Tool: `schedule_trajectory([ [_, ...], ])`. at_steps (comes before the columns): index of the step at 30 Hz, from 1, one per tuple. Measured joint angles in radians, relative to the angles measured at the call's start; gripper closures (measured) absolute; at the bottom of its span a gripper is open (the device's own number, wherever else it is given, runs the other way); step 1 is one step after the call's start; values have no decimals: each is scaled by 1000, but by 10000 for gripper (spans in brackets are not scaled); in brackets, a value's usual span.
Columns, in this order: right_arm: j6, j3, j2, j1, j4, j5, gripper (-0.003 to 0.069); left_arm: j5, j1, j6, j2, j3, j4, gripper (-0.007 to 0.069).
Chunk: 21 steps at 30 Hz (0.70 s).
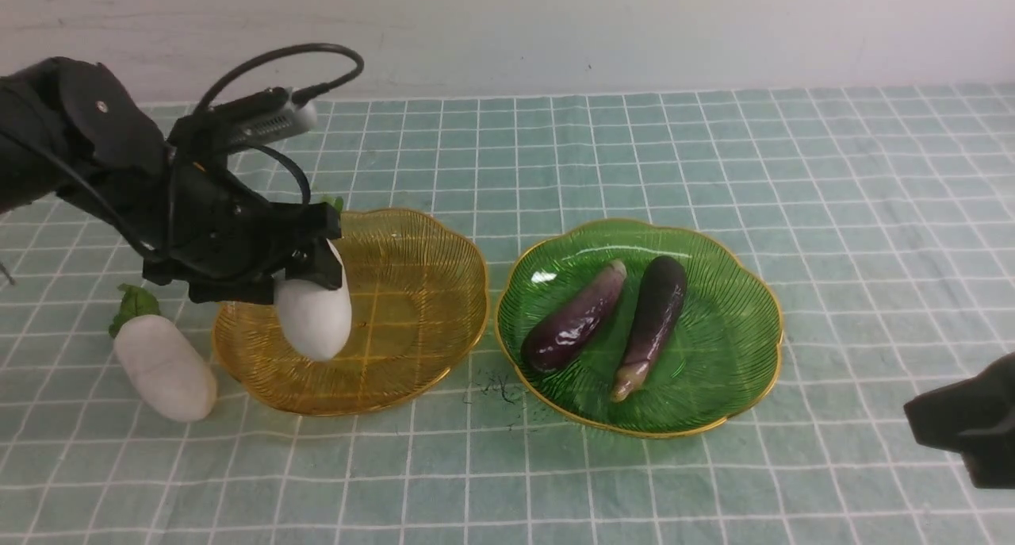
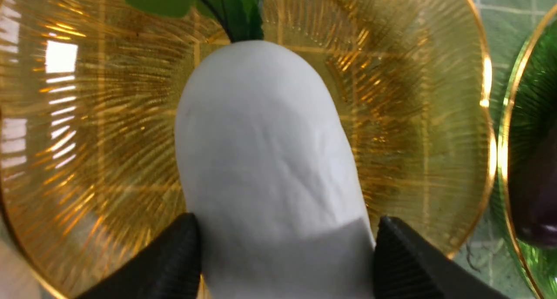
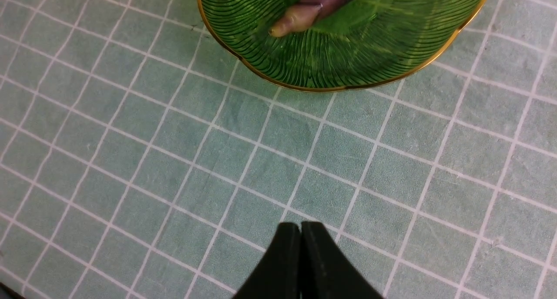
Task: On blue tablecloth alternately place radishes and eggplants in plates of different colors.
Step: 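Pick up the white radish and place it in the left plate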
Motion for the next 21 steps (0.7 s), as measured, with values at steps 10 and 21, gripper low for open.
schedule_trajectory([
  [10,0,0,0,0,0,0,673,45,13,-13,41,-78,43,32],
  [21,0,0,0,0,0,-1,673,345,204,-171,-33,-196,324,119],
])
